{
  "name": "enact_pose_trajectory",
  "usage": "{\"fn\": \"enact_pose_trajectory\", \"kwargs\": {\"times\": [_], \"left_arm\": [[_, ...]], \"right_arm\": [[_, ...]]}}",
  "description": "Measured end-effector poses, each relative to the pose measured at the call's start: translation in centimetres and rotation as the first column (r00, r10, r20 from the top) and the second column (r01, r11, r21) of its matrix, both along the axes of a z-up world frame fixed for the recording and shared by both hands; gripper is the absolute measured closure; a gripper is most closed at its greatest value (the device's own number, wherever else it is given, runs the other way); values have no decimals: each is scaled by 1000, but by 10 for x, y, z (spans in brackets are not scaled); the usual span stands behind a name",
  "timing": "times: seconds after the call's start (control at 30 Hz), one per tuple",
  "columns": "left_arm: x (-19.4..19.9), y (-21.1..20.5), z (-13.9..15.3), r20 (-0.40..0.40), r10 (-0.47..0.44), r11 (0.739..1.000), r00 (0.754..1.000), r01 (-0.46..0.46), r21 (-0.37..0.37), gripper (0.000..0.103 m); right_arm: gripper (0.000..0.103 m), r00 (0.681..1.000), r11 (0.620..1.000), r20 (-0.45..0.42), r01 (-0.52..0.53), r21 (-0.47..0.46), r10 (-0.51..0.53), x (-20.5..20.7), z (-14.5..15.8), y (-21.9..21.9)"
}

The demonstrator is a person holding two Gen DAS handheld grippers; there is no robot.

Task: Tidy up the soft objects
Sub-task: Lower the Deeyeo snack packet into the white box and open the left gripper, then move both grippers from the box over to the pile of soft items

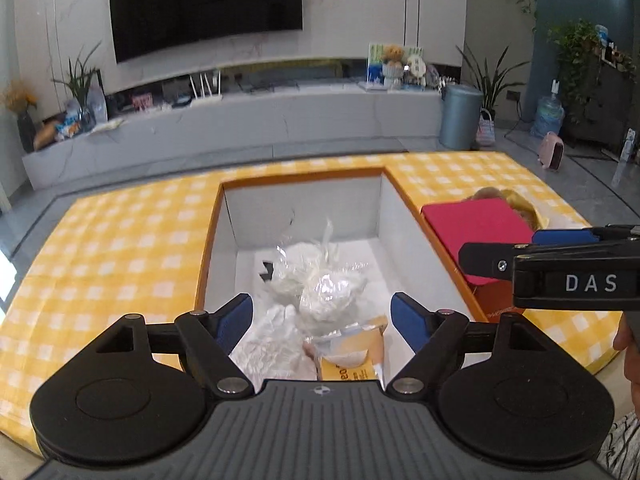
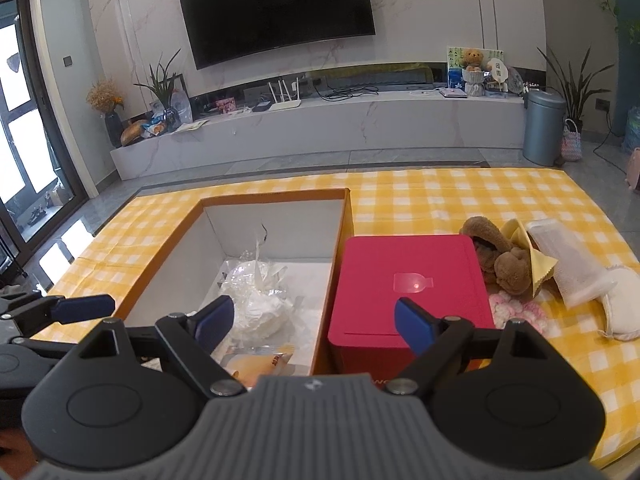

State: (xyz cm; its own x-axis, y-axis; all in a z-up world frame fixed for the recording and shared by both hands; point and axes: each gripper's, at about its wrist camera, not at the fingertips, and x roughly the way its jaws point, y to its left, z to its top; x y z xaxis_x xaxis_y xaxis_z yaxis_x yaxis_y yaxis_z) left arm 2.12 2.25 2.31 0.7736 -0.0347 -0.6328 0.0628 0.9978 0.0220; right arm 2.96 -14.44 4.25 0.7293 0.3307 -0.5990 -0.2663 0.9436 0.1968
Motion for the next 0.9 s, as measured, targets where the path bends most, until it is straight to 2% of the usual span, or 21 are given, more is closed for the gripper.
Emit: {"fn": "enact_pose_trajectory", "kwargs": {"times": [0.17, 0.33, 0.43, 0.53, 0.63, 0.73, 0.8, 0.9], "left_arm": [[-3, 2, 1, 13, 7, 996, 1000, -6, -84, 11], [-9, -7, 2, 75, 47, 996, 996, -41, -74, 10], [-10, -9, 5, 97, 86, 992, 991, -76, -101, 9], [-11, -10, 8, 105, 75, 993, 992, -65, -98, 7], [-13, -15, 7, 110, 58, 995, 992, -48, -88, 7], [-10, -23, 5, 100, 36, 996, 994, -28, -82, 6], [-9, -29, 3, 94, 27, 997, 995, -20, -72, 6], [-7, -42, 0, 79, 9, 999, 997, -7, -31, 6]], "right_arm": [[16, 998, 999, 41, 52, 8, -52, -4, 9, -17], [15, 987, 990, 79, 141, -9, -140, -8, 20, -49], [14, 978, 976, 115, 186, -108, -174, -8, 28, -64], [14, 977, 958, 139, 188, -216, -160, -6, 38, -79], [13, 983, 957, 139, 151, -247, -119, -3, 46, -98], [13, 984, 955, 147, 134, -266, -98, 0, 47, -116], [13, 977, 952, 162, 174, -252, -136, 1, 40, -130], [13, 970, 952, 127, 231, -199, -209, 6, 22, -153]]}}
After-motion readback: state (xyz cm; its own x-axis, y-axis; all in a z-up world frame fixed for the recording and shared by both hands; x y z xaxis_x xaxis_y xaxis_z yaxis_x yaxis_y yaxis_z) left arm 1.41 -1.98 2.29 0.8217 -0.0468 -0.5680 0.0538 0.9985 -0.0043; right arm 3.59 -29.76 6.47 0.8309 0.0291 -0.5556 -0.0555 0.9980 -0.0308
